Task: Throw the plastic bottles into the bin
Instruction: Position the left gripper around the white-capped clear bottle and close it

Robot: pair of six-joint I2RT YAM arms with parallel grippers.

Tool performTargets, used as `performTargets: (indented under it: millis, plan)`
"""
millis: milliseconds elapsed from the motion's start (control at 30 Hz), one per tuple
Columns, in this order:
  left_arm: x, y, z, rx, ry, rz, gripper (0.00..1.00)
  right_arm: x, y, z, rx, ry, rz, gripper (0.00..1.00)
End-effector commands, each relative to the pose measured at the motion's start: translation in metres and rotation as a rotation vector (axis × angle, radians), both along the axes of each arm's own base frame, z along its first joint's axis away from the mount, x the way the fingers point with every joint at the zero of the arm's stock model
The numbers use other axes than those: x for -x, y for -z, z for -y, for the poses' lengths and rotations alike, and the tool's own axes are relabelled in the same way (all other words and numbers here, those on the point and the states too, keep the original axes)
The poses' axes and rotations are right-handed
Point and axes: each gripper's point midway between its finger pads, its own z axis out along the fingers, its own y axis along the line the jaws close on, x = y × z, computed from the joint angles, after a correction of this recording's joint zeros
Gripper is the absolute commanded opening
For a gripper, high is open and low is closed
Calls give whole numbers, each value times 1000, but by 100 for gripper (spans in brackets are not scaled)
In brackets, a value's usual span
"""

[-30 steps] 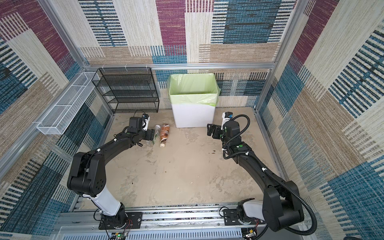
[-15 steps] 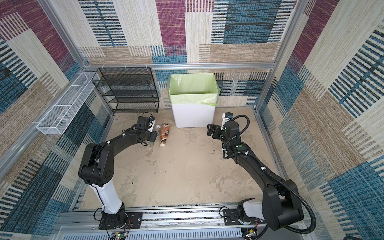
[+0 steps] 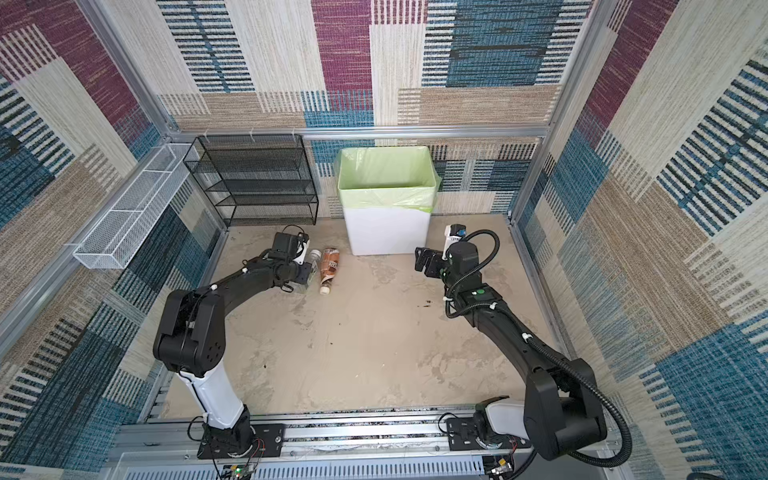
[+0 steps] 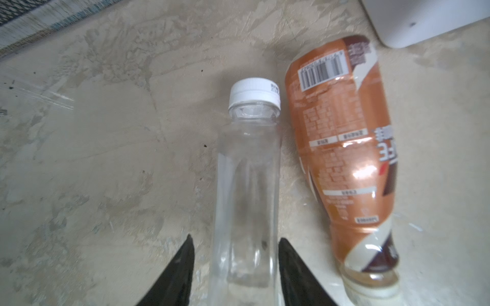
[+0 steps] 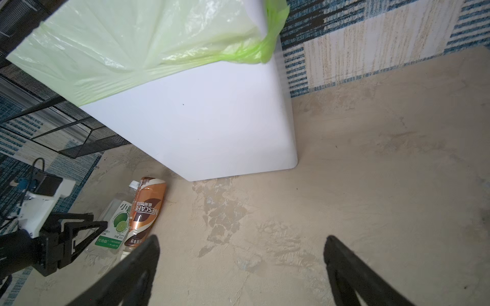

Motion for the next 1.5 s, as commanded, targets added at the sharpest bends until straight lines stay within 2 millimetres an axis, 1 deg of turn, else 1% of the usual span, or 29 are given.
performTargets:
  millis: [0, 100, 167, 233, 267, 333, 467, 633, 800, 867, 1000, 1133, 1233, 1467]
  plan:
    - [-4, -33, 4, 32, 22, 131, 50, -2, -8, 3, -7, 21, 29, 97]
    - [3, -61, 5, 80, 26, 227, 48, -2, -9, 1, -13, 14, 29, 97]
    - [6, -69, 8, 94, 47, 253, 49, -2, -11, 1, -14, 15, 33, 97]
    - [10, -63, 19, 115, 115, 212, 61, -2, -11, 1, -17, 12, 32, 97]
    - [10, -59, 25, 126, 144, 184, 64, -2, -11, 0, -18, 9, 31, 97]
    - [9, -49, 30, 139, 162, 139, 67, -2, -11, 0, -16, 9, 30, 97]
    - [4, -32, 36, 162, 165, 90, 66, -1, -12, 1, -17, 12, 37, 97]
    - [-2, -7, 31, 123, 133, 5, 65, 0, -10, 4, 3, 22, 32, 97]
    - [-8, 15, 25, 80, 104, -49, 58, -2, -12, 4, 8, 25, 40, 97]
    - [-11, 20, 22, 60, 97, -68, 54, -2, -10, 3, 6, 20, 36, 97]
    - [-13, 30, 18, 29, 81, -107, 51, -3, -9, 4, 7, 25, 35, 97]
    - [-16, 31, 14, -1, 65, -114, 50, -4, -10, 3, 7, 24, 36, 97]
    - [-16, 22, 14, 5, 68, -84, 53, -4, -7, 4, 6, 28, 31, 97]
    - [-16, 3, 8, -37, 69, -39, 61, -7, 2, 1, -2, 19, 14, 97]
